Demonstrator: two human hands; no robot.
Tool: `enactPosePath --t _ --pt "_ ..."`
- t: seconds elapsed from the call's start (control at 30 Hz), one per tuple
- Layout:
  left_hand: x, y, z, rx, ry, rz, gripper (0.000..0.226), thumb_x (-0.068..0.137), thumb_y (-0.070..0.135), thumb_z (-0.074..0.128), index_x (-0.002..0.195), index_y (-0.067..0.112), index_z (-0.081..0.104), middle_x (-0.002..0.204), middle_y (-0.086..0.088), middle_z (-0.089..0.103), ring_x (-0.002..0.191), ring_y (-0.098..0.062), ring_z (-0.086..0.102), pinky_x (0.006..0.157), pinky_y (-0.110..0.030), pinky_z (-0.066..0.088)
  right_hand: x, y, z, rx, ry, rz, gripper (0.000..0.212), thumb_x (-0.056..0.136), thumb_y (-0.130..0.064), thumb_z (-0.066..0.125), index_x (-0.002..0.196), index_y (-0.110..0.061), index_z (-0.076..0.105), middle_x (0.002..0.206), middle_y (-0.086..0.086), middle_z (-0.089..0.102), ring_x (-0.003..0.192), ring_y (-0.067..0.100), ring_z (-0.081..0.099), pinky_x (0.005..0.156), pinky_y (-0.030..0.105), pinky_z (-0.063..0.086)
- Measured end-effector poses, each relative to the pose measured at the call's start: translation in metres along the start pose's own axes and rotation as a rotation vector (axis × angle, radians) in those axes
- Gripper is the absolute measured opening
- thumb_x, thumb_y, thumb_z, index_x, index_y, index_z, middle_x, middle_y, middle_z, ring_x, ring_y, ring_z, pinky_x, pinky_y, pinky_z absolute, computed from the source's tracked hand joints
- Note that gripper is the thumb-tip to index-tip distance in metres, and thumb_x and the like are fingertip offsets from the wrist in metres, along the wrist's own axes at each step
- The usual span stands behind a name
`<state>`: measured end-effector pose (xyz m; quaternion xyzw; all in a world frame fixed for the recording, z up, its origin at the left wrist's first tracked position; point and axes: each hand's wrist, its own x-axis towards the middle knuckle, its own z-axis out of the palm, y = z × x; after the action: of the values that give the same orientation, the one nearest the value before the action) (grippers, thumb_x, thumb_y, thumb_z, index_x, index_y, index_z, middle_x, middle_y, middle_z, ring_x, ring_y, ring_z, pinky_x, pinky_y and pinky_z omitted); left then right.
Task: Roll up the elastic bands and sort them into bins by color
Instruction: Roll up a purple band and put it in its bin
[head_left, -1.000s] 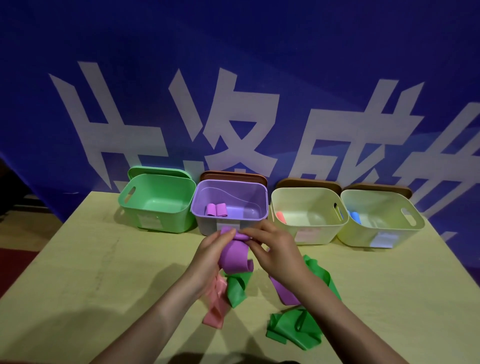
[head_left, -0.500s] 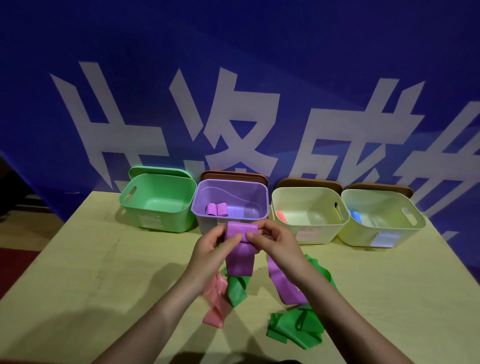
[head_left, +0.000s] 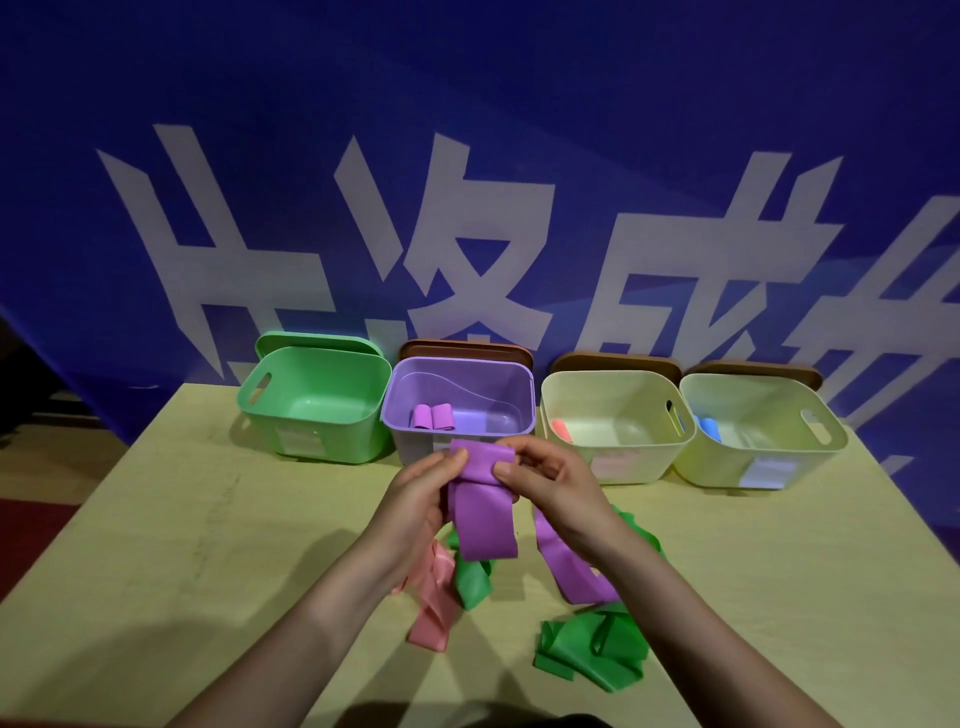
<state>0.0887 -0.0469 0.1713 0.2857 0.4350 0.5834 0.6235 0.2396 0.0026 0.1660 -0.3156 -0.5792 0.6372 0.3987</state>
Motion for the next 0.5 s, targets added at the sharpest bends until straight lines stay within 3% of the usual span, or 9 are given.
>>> enactPosePath --t 0.1,0.2,0.3,0.4,0.5 --pt "-0.001 -0.003 0.001 0.080 0.054 0.033 0.035 0.078 0.029 0.061 0.103 0.005 0.069 0.095 -0.015 0.068 0.080 -0.019 0.061 0.067 -0.027 0.047 0.000 -0.001 0.001 -0.035 0.049 -0.019 0.014 0.078 -0.012 0.064 0.091 -0.006 0.064 0.069 -0.002 0.056 0.062 0.006 0.051 0.060 0.016 0.042" --pt "-0.002 -0.005 0.003 0.105 0.062 0.027 0.033 0.076 0.034 0.061 0.097 0.011 0.071 0.089 -0.010 0.071 0.076 -0.017 0.064 0.065 -0.029 0.048 0.002 0.000 0.004 -0.058 0.114 -0.027 0.009 0.086 0.000 0.065 0.093 -0.004 0.062 0.072 0.003 0.053 0.061 0.003 0.052 0.060 0.015 0.044" --pt "-0.005 -0.008 0.003 0.165 0.051 -0.005 0.033 0.078 0.037 0.059 0.095 0.012 0.070 0.084 -0.006 0.070 0.071 -0.013 0.062 0.063 -0.027 0.047 0.003 -0.001 0.007 -0.086 0.184 -0.055 0.018 0.087 0.008 0.060 0.088 -0.010 0.061 0.071 0.002 0.053 0.060 -0.001 0.053 0.060 0.013 0.044" --pt "-0.003 -0.015 -0.001 0.211 0.089 0.002 0.021 0.086 0.026 0.060 0.095 0.010 0.071 0.085 -0.007 0.069 0.077 -0.018 0.057 0.066 -0.028 0.044 0.004 -0.001 0.006 -0.198 0.235 -0.136 0.024 0.085 0.007 0.064 0.085 -0.017 0.063 0.071 -0.006 0.057 0.065 0.001 0.053 0.065 0.014 0.044" --pt "0.000 -0.018 -0.002 0.193 0.117 0.023 0.019 0.094 0.012 0.053 0.094 0.013 0.072 0.091 -0.007 0.071 0.084 -0.018 0.060 0.075 -0.032 0.044 0.003 0.003 0.004 -0.340 0.242 -0.213 0.027 0.084 0.004 0.067 0.085 -0.023 0.064 0.081 -0.003 0.063 0.072 0.004 0.055 0.070 0.016 0.046"
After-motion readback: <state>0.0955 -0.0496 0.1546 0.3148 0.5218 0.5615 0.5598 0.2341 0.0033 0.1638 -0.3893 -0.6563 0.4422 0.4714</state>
